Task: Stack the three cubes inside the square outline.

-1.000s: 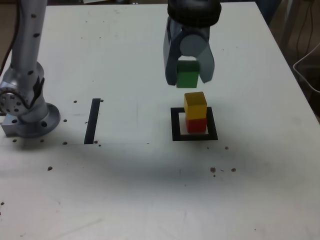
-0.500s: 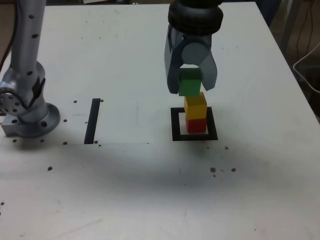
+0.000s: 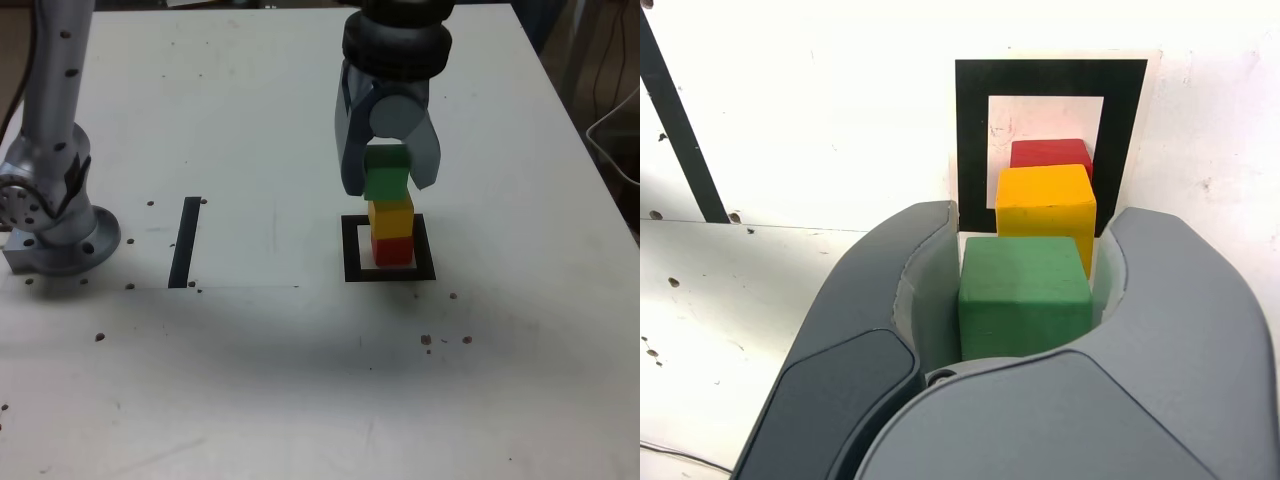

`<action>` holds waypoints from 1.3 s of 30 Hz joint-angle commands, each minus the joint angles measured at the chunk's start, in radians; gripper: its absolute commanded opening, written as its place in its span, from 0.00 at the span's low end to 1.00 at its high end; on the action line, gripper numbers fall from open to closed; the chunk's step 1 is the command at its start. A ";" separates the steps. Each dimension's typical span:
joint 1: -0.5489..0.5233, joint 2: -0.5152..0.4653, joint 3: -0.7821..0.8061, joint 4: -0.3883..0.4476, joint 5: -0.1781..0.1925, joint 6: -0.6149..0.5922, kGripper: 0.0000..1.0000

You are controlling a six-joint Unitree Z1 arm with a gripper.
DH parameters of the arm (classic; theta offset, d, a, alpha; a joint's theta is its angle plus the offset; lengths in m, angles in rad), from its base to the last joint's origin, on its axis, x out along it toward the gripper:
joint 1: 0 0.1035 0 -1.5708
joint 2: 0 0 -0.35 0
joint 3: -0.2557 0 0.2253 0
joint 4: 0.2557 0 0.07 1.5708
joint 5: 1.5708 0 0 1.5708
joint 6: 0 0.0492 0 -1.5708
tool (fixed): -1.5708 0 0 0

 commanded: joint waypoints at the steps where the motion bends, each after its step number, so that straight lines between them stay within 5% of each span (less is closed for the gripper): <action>1: -0.001 0.007 -0.004 -0.002 0.000 -0.001 0.20; 10: -0.001 0.027 0.001 -0.008 -0.002 0.002 0.33; 25: -0.001 0.027 0.019 -0.031 0.011 0.025 0.95; 39: -0.001 -0.017 0.024 -0.024 0.011 0.027 0.99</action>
